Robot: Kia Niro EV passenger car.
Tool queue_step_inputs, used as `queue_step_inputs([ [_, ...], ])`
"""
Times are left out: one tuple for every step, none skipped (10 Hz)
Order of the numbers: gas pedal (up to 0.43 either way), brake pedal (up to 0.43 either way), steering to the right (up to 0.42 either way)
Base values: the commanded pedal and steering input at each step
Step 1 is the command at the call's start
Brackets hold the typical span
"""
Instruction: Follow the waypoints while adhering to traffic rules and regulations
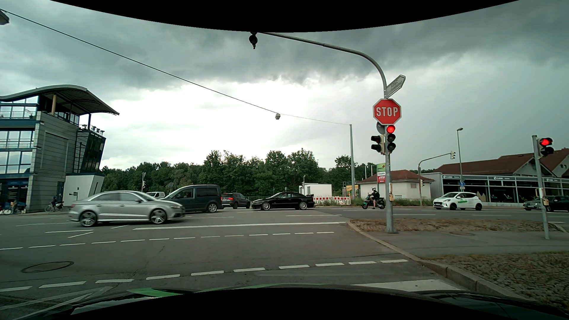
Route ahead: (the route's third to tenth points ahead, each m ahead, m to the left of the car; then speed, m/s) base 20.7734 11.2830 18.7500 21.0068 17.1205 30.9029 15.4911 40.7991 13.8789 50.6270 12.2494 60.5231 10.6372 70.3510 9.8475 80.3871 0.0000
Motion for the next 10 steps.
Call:
queue_step_inputs([
  [0.0, 0.329, -0.095],
  [0.0, 0.329, -0.095],
  [0.0, 0.323, -0.095],
  [0.0, 0.323, -0.095],
  [0.0, 0.329, -0.095],
  [0.0, 0.323, -0.094],
  [0.0, 0.329, -0.095],
  [0.0, 0.329, -0.095],
  [0.0, 0.329, -0.095],
  [0.0, 0.329, -0.095],
])
